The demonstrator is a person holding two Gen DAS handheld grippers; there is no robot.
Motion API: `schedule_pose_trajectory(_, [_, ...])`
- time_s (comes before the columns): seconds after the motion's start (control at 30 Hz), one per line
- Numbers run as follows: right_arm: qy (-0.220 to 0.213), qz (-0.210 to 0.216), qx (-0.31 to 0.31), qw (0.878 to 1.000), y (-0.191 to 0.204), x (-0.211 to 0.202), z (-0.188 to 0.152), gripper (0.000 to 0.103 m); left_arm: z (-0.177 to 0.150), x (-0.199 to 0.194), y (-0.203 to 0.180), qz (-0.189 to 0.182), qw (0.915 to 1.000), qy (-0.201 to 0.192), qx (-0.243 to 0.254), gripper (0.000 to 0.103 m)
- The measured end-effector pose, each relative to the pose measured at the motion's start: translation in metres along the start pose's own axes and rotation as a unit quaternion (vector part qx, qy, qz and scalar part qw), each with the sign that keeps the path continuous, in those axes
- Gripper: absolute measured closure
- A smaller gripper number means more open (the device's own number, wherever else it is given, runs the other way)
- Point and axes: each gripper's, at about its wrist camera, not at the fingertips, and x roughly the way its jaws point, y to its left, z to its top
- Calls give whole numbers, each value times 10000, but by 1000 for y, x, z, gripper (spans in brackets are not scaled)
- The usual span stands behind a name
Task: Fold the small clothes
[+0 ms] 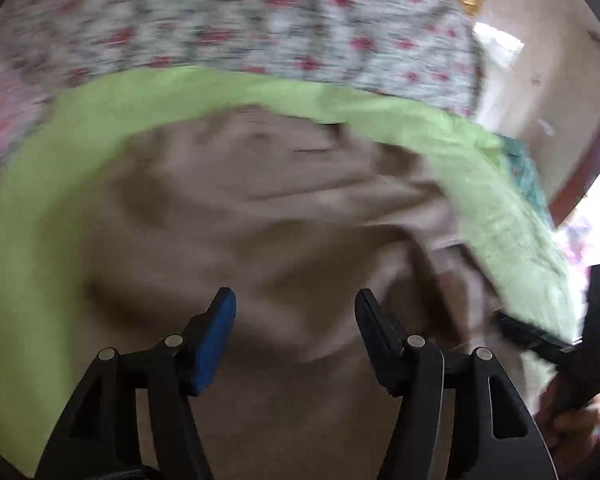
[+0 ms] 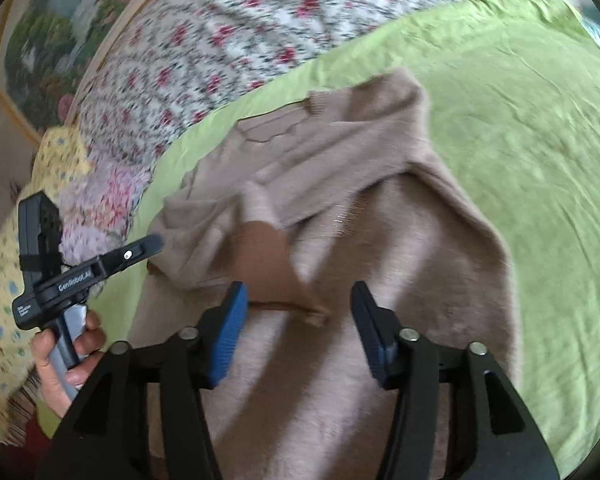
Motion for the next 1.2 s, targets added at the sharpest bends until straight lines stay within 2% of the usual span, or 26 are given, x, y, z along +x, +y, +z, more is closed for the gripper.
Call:
schedule_pose_trajectory(0.13, [-1, -260, -696, 9972, 26, 18, 0, 33, -19, 10, 61, 903, 9951, 277, -308, 41])
schedule_pose_trajectory(0.2, [5, -565, -971, 9937, 31, 28, -1, 32, -24, 17, 84, 1232, 9912, 306, -383, 41])
schedule_pose_trajectory(0.27, [48, -709, -1041, 9920, 28, 38, -1, 32, -25, 25, 99, 1437, 9878, 356, -491, 43])
schedule_pose_trajectory(0.33, [33, -740, -942, 9928, 22, 47, 3, 34, -23, 30, 107, 1359, 9882, 309, -633, 43])
schedule_pose_trajectory(0.37, [52, -712, -901, 9934, 19, 52, 6, 55, -21, 32, 109, 1339, 9883, 273, -675, 43])
schedule_pose_trajectory(0.4, [160, -666, -870, 9939, 17, 59, 12, 93, -17, 35, 108, 1374, 9879, 254, -670, 43])
schedule_pose_trajectory(0.47, [330, -649, -864, 9936, 21, 66, 28, 92, -9, 43, 105, 1500, 9865, 191, -630, 43])
schedule_pose_trajectory(0.5, [243, -489, -875, 9947, 27, 60, 40, 93, -3, 49, 104, 1584, 9852, 154, -630, 43])
schedule_pose_trajectory(0.53, [127, -253, -863, 9959, 33, 52, 51, 93, 1, 52, 102, 1646, 9842, 127, -645, 43])
schedule_pose_trajectory(0.6, [-321, 636, -746, 9947, 51, 14, 86, 93, 8, 51, 104, 1703, 9825, 1, -754, 43])
schedule_pose_trajectory(0.67, [-796, 1306, -660, 9860, 62, -26, 113, 93, 11, 49, 106, 1810, 9791, -144, -919, 43])
schedule_pose_trajectory(0.7, [-971, 1432, -635, 9829, 64, -39, 122, 93, 11, 48, 109, 1898, 9761, -203, -1034, 43])
schedule_pose_trajectory(0.77, [-1149, 1294, -635, 9829, 58, -53, 132, 93, 7, 48, 119, 1968, 9716, -225, -1296, 42])
schedule_pose_trajectory(0.83, [-998, 1022, -565, 9881, 42, -41, 130, 93, 5, 48, 128, 1895, 9695, -247, -1532, 41])
schedule_pose_trajectory(0.97, [-78, 457, 197, 9987, -19, 18, 107, 93, 2, 43, 138, 1787, 9654, -393, -1861, 41])
schedule_pose_trajectory(1.07, [398, 228, 617, 9970, -51, 45, 91, 93, -4, 34, 145, 1626, 9625, -542, -2103, 41])
schedule_pose_trajectory(1.17, [272, 338, 629, 9971, -56, 39, 97, 92, -11, 32, 152, 1439, 9600, -547, -2338, 41])
schedule_pose_trajectory(1.2, [264, 207, 597, 9977, -58, 39, 100, 92, -12, 33, 154, 1395, 9595, -514, -2394, 41])
